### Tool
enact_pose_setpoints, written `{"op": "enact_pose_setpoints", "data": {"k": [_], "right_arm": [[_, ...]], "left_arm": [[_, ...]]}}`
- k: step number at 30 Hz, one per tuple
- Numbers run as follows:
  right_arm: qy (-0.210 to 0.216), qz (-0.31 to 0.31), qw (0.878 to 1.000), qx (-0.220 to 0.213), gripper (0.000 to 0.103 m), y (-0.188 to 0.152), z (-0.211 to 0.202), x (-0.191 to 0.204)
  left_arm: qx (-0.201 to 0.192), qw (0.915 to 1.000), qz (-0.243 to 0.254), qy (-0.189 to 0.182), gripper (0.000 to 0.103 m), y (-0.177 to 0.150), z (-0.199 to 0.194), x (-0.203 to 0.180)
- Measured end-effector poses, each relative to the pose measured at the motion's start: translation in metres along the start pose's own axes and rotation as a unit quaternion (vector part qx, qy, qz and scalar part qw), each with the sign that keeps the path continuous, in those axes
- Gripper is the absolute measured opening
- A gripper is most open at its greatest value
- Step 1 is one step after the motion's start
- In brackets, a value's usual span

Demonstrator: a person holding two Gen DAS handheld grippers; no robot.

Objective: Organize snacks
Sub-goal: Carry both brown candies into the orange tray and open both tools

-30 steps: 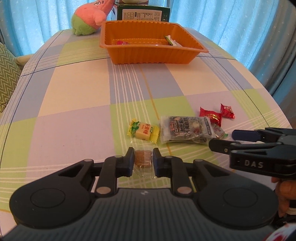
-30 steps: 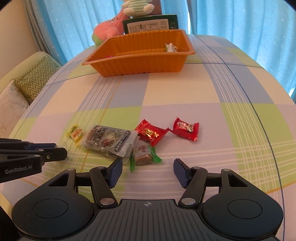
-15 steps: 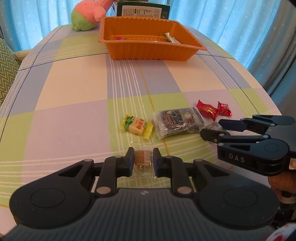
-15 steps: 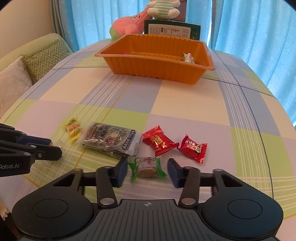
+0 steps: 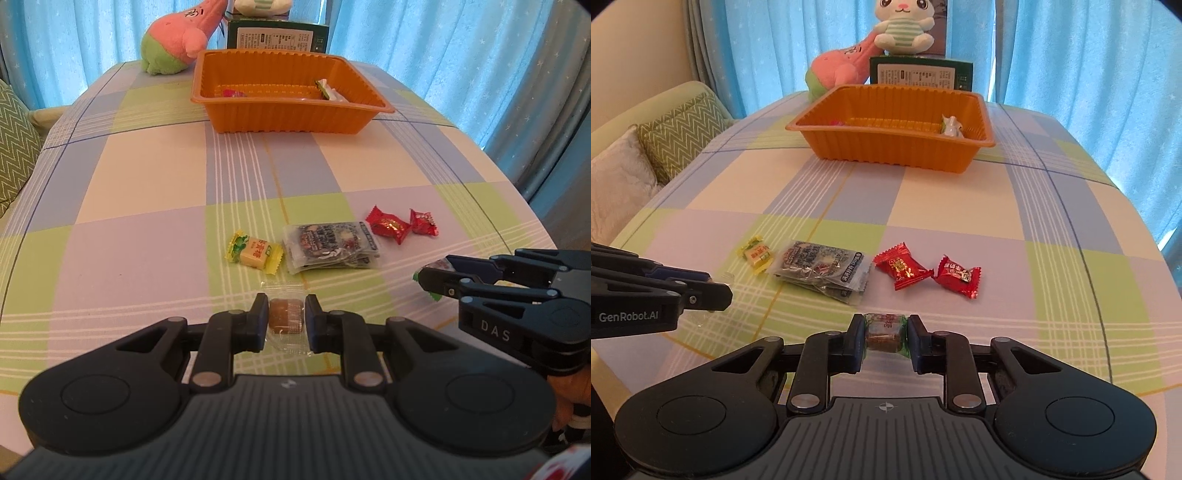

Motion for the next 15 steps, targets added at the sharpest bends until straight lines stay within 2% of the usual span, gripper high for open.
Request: {"op": "enact_pose_setpoints", "data": {"k": [15], "right_arm": [[0.004, 0.000, 0.999, -0.034, 0.025, 0.020, -0.039, 0.007]], "left_arm": [[-0.027, 0.9996, -0.005, 0.002, 0.018, 0.014, -0.036, -0.012]]}}
Point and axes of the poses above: each gripper's, at about its wrist camera, not at the fingertips, and z roughly the way its jaws point, x to its left, y to its top, the point moved 10 cm from there along z, roughly the way its jaws point, and after that the axes turned 11 degrees about -x, right-handed, at the moved point
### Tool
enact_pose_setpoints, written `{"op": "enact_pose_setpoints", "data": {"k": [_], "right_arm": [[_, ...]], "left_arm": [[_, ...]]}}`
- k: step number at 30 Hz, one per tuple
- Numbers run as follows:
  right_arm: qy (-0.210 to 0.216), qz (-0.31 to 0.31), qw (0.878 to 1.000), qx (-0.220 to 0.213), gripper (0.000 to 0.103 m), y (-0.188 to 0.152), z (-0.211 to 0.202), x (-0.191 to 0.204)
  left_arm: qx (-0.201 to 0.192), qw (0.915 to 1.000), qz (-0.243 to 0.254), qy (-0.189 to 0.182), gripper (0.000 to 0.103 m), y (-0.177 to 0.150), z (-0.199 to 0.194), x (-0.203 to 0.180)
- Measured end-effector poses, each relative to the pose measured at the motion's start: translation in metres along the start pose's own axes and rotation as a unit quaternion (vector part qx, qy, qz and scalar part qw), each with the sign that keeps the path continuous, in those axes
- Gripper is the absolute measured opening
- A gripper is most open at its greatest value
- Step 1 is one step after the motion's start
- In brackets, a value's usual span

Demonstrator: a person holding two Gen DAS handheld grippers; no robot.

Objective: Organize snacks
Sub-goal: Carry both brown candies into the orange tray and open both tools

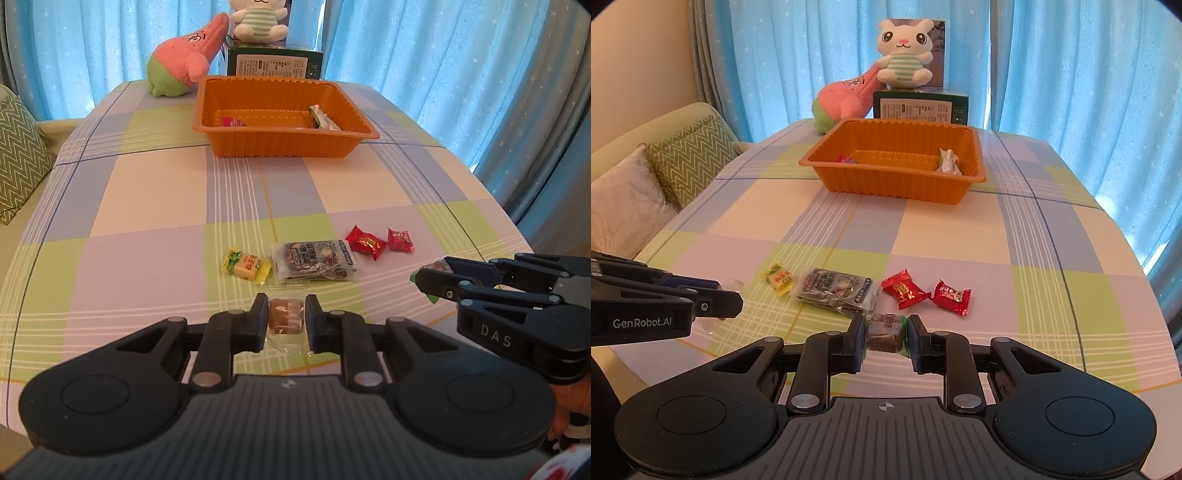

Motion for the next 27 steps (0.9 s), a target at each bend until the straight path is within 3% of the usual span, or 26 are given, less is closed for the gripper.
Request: {"op": "enact_pose_setpoints", "data": {"k": [14, 27], "right_arm": [[0.001, 0.011, 1.000, -0.016, 0.025, 0.026, 0.003, -0.010], [0.003, 0.029, 0.999, -0.041, 0.025, 0.121, 0.065, -0.046]], "left_arm": [[-0.012, 0.9999, -0.006, -0.007, 0.018, 0.021, 0.000, -0.002], [-0.049, 0.9986, -0.007, -0.017, 0.018, 0.119, 0.059, 0.007]]}}
Point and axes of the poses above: each gripper's, at about its wrist camera, not at the fingertips, and z roughly the way its jaws point, x to its left, y to its top, the point moved 10 cm from there along z, roughly the way its jaws point, and after that the axes turned 11 degrees about -x, right-handed, at the moved point
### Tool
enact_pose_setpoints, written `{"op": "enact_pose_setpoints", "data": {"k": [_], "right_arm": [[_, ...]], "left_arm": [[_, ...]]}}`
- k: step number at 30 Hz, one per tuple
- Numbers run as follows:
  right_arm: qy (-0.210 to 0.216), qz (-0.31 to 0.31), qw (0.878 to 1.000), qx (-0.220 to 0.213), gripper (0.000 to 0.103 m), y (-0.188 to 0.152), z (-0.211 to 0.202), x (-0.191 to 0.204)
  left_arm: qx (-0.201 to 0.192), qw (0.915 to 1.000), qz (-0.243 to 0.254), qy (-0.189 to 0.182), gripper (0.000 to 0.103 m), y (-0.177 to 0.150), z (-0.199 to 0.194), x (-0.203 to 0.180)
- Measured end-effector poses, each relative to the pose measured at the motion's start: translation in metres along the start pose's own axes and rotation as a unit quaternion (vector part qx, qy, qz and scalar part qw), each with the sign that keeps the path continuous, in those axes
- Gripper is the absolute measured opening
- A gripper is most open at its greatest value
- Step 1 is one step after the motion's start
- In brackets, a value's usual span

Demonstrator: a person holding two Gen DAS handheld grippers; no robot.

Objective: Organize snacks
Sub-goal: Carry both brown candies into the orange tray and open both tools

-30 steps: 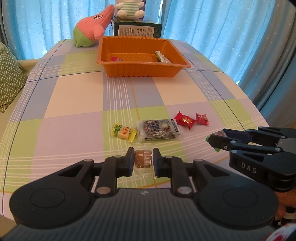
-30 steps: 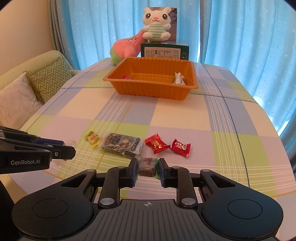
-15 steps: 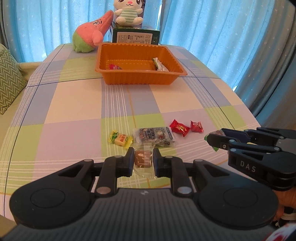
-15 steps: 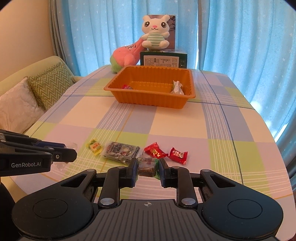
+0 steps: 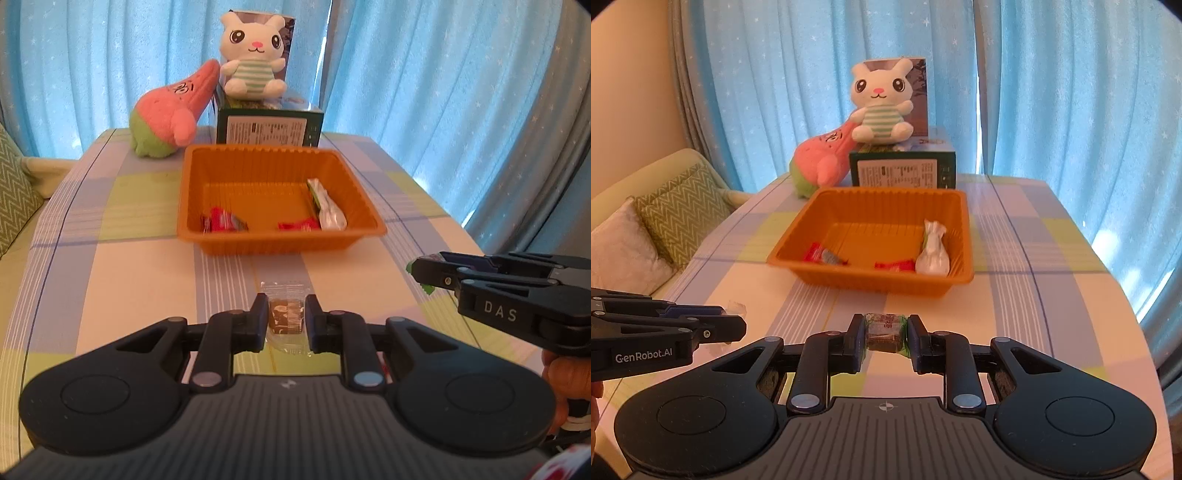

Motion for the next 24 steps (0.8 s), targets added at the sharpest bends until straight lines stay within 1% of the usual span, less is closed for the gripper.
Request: {"op": "enact_pose_setpoints", "data": {"k": [6, 11, 17, 21, 24], "right_arm": [[0.000, 0.006, 1.000, -0.001, 0.025, 0.035, 0.044, -0.016], [-0.006, 0.013, 1.000, -0.001, 0.025, 0.054, 0.079, -0.029], [-0.010, 0.022, 1.000, 0.003, 0.025, 0.068, 0.109, -0.041], [-0.015, 0.026, 1.000, 0.009, 0.025, 0.068, 0.123, -0.047], [-0.016, 0.034, 0.999, 0.013, 0.025, 0.064, 0.129, -0.050]], "left_arm": [[-0.009, 1.0000, 0.000, -0.004, 0.018, 0.039, 0.046, 0.007], [-0.010, 0.9999, -0.012, -0.006, 0.018, 0.063, 0.085, 0.014], [-0.002, 0.9996, -0.026, -0.008, 0.018, 0.074, 0.121, 0.023], [0.002, 0.9995, -0.030, -0.006, 0.018, 0.078, 0.138, 0.029], [0.003, 0.9989, -0.045, -0.014, 0.019, 0.078, 0.147, 0.030]]}}
Point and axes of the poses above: each gripper's, at about its wrist camera, not at the fingertips, and z roughly the way its jaws point, x to its left, y to its top, the point moved 10 cm from there along z, roughly the way its jaws point, and after that the axes turned 11 degrees about -x, right-handed, at the moved point
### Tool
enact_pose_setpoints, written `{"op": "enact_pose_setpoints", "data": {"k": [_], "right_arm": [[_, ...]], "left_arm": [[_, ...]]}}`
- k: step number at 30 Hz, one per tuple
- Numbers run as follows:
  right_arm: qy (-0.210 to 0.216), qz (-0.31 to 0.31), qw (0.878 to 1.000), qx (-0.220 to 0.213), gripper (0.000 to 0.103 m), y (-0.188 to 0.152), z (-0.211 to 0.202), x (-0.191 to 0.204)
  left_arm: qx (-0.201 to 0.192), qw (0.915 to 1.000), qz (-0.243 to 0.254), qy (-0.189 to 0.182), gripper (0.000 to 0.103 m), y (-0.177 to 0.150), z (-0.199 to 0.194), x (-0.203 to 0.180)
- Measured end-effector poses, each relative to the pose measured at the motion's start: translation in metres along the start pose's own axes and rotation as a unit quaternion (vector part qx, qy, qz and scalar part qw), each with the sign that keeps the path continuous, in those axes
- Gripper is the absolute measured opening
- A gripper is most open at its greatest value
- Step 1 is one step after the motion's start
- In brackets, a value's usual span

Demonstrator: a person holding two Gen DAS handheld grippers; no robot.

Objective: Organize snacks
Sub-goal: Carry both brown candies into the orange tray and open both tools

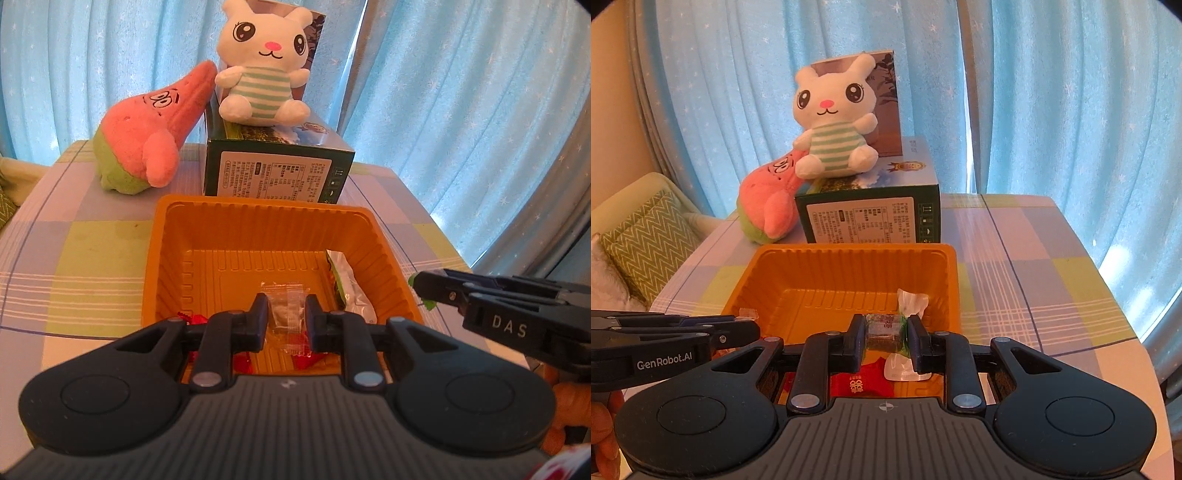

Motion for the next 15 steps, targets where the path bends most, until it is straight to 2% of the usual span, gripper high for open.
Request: {"op": "enact_pose_setpoints", "data": {"k": [1, 3, 15], "right_arm": [[-0.001, 0.003, 1.000, 0.002, 0.025, -0.001, 0.002, -0.001], [0.000, 0.007, 1.000, 0.004, 0.025, -0.004, 0.003, -0.003], [0.005, 0.032, 0.999, 0.010, 0.025, -0.004, 0.015, -0.007]], "left_arm": [[0.001, 1.0000, -0.004, -0.002, 0.019, 0.000, 0.003, 0.001], [0.003, 1.0000, 0.000, 0.003, 0.028, -0.001, 0.005, 0.003], [-0.003, 0.9999, 0.003, 0.016, 0.033, -0.010, -0.013, 0.014]]}}
Point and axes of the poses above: each gripper's, at about its wrist camera, not at the fingertips, and z roughly the way its jaws point, x to its left, y to its top, the point moved 10 cm from there along z, roughly the way its jaws point, and after that the axes turned 11 degrees about -x, right-handed, at the moved point
